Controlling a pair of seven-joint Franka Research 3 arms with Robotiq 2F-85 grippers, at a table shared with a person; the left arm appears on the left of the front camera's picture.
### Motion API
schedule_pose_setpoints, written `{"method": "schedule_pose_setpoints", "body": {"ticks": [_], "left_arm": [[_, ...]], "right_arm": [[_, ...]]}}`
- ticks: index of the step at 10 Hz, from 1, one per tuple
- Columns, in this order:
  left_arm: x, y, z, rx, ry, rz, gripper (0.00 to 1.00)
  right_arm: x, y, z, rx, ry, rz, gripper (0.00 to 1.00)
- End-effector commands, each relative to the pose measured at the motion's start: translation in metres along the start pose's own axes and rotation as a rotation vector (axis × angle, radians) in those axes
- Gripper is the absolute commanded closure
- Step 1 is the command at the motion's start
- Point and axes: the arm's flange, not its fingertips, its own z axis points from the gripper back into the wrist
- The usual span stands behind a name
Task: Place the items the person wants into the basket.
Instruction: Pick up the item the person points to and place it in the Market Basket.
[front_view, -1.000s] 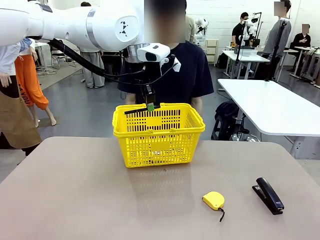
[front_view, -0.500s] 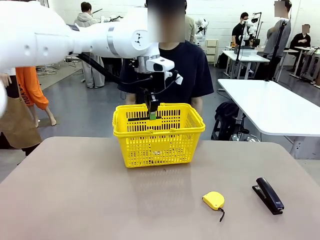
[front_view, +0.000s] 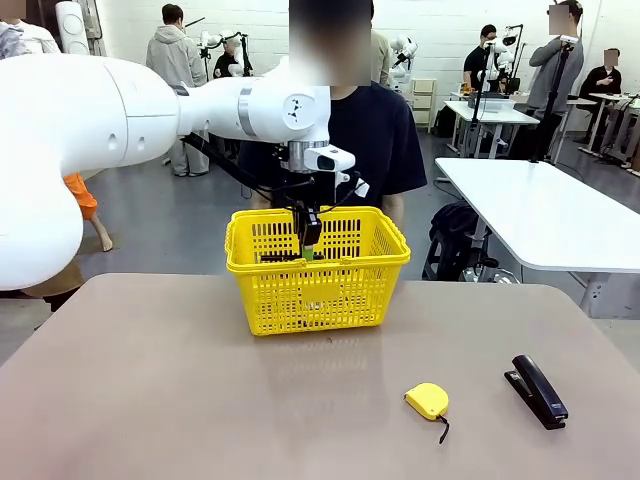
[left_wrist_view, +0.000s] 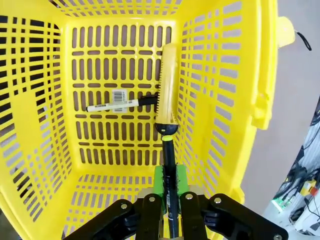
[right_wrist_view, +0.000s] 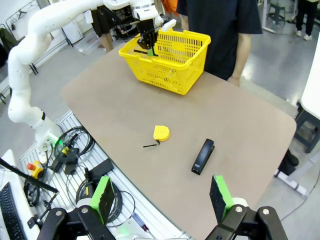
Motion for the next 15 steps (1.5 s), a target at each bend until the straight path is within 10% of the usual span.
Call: {"method": "schedule_pose_setpoints", "body": {"ticks": [1,5,8,15], "left_arm": [[0.008,0.006,-0.004,0.074,-0.024,0.012,0.89],[0.009,0.014,-0.018,0.064,-0.062,0.0,0.89],[0.009,0.012,-0.018,0.06,-0.061,-0.013,0.06],[0.008,0.011,-0.013,0.065,-0.078,-0.007,0.0]], "right_arm": [[0.0,0.0,-0.001,0.009,-0.003,0.005,0.0],[0.0,0.0,-0.001,0.009,-0.003,0.005,0.0],[0.0,0.0,-0.001,0.009,-0.003,0.005,0.0],[0.0,0.0,-0.001,0.009,-0.003,0.005,0.0]]}}
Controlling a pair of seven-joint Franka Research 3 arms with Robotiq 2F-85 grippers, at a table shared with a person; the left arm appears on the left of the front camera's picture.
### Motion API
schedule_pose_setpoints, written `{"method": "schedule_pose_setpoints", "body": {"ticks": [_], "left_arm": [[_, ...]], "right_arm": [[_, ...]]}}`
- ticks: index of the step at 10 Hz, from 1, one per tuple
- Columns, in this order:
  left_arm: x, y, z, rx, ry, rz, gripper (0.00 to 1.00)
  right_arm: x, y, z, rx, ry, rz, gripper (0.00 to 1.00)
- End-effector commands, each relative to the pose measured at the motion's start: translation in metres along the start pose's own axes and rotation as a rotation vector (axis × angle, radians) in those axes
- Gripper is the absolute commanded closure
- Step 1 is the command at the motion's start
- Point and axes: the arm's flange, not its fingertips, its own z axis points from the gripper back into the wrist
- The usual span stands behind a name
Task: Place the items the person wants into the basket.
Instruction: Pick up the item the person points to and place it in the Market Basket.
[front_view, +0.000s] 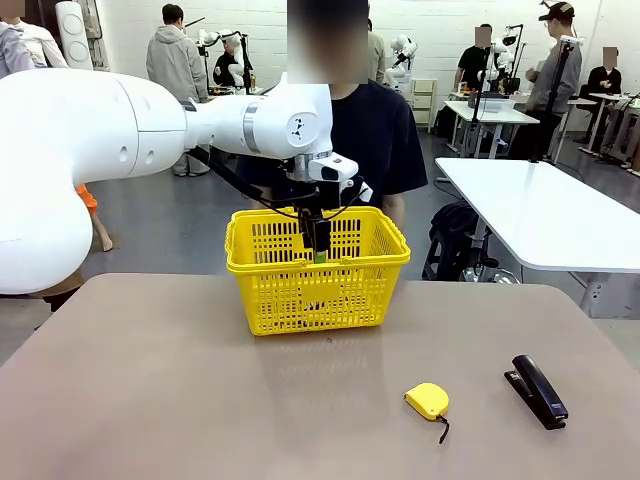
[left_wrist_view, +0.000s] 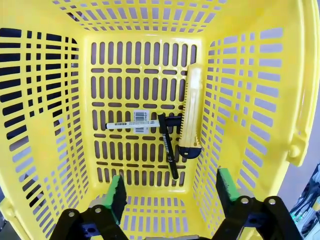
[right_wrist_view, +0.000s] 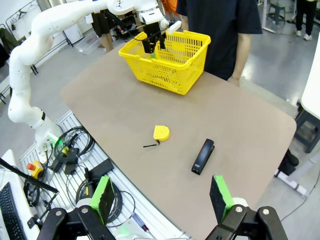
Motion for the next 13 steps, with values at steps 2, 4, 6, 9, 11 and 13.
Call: {"method": "schedule_pose_setpoints", "body": {"ticks": [2,4,6,9,11,13], "left_arm": [[-0.003,0.001,0.007,0.013,-0.014,0.008,0.0],[-0.015,0.002,0.034,0.01,0.009,0.056,0.0],[-0.063,-0.015,0.087,0.088,0.037,0.011,0.0],[-0.19,-0.067,0.16,0.072,0.003,-0.012,0.0],[-0.259,-0.09,0.162,0.063,-0.044,0.054,0.0],[-0.311,-0.092,0.155,0.032,-0.096,0.113,0.0]], "right_arm": [[0.0,0.0,-0.001,0.009,-0.003,0.005,0.0],[0.0,0.0,-0.001,0.009,-0.003,0.005,0.0],[0.0,0.0,-0.001,0.009,-0.003,0.005,0.0],[0.0,0.0,-0.001,0.009,-0.003,0.005,0.0],[0.0,0.0,-0.001,0.009,-0.003,0.005,0.0],[0.0,0.0,-0.001,0.009,-0.003,0.005,0.0]]}}
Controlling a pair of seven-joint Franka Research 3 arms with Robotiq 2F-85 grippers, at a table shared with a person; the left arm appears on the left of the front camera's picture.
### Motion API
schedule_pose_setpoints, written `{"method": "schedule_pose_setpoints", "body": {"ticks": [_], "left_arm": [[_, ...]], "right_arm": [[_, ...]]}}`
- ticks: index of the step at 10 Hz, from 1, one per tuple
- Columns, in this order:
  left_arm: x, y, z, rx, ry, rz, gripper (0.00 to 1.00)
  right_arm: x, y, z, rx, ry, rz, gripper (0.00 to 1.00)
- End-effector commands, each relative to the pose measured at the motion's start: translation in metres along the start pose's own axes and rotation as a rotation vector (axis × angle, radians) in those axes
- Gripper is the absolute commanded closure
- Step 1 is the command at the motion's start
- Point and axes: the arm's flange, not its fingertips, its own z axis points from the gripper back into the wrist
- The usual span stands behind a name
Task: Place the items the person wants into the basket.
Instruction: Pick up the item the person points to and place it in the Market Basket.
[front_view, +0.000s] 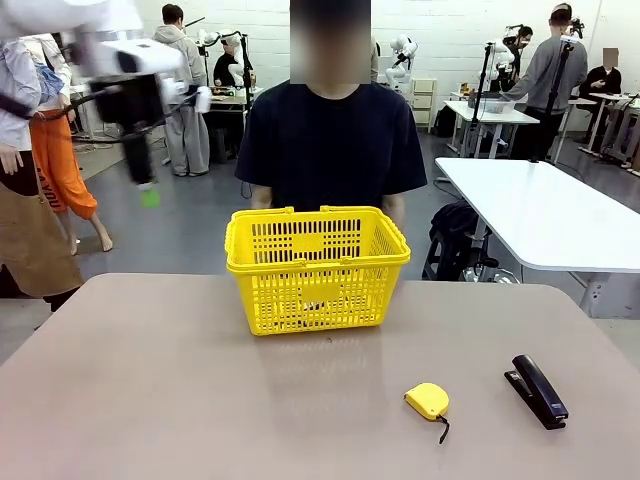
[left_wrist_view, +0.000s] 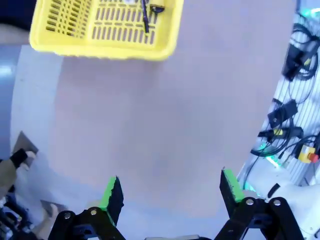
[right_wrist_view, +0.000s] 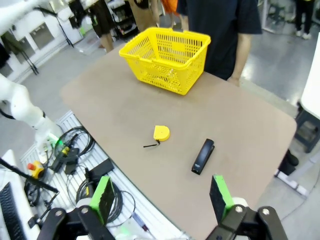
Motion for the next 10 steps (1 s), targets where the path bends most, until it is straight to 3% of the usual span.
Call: {"method": "schedule_pose_setpoints", "body": {"ticks": [1,3,7,10], "left_arm": [[-0.03,-0.008,-0.028,-0.023,-0.074,0.018,0.0],[-0.044,-0.005,-0.028,-0.033,-0.113,0.026,0.0],[-0.028,0.006,-0.033,-0.079,-0.096,0.053,0.0],[-0.041,-0.002,-0.032,-0.05,-0.078,0.041,0.0]], "right_arm": [[0.0,0.0,-0.001,0.008,-0.003,0.006,0.0],[0.0,0.0,-0.001,0.008,-0.003,0.006,0.0],[0.0,0.0,-0.001,0.008,-0.003,0.006,0.0],[0.0,0.0,-0.001,0.008,-0.003,0.006,0.0]]}}
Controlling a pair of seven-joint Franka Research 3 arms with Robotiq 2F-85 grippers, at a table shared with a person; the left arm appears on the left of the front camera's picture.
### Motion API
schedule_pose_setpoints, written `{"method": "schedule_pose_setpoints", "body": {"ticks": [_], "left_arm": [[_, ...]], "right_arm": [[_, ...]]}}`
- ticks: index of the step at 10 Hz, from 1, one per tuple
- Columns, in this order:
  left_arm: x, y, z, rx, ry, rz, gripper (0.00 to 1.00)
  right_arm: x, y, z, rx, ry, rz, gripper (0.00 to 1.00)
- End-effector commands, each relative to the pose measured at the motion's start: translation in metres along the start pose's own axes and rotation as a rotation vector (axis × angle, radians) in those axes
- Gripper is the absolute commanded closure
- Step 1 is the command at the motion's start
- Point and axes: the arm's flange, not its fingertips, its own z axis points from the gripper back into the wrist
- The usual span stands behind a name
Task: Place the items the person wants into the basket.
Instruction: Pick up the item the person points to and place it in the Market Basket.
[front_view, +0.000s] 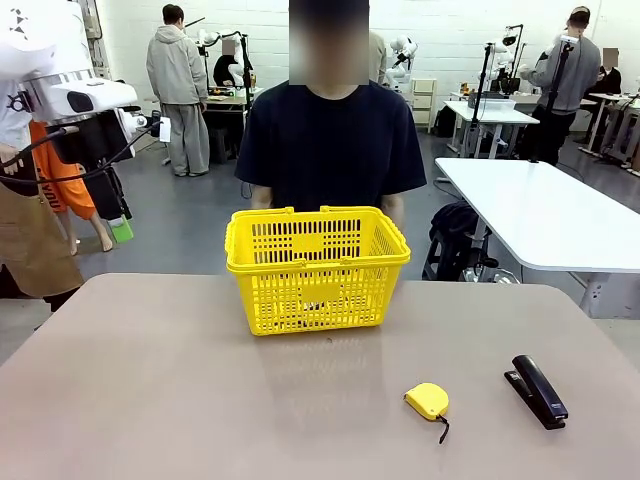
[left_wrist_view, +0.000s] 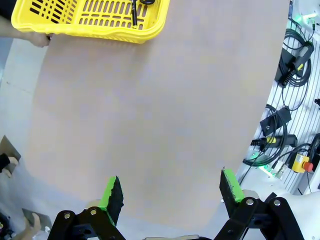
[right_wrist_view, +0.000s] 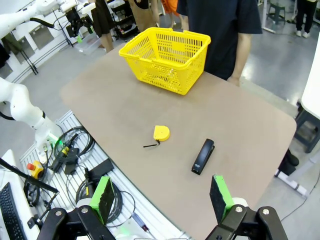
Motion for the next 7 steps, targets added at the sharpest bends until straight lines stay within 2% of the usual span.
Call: {"method": "schedule_pose_setpoints", "body": {"ticks": [1,5,7], "left_arm": [[-0.004,-0.002,0.003,0.006,-0.002,0.003,0.0],[-0.001,0.0,0.001,0.002,-0.002,0.001,0.0],[-0.052,-0.009,0.04,-0.051,-0.248,-0.072,0.0]], "right_arm": [[0.0,0.0,-0.001,0.008,-0.003,0.006,0.0],[0.0,0.0,-0.001,0.008,-0.003,0.006,0.0],[0.0,0.0,-0.001,0.008,-0.003,0.006,0.0]]}}
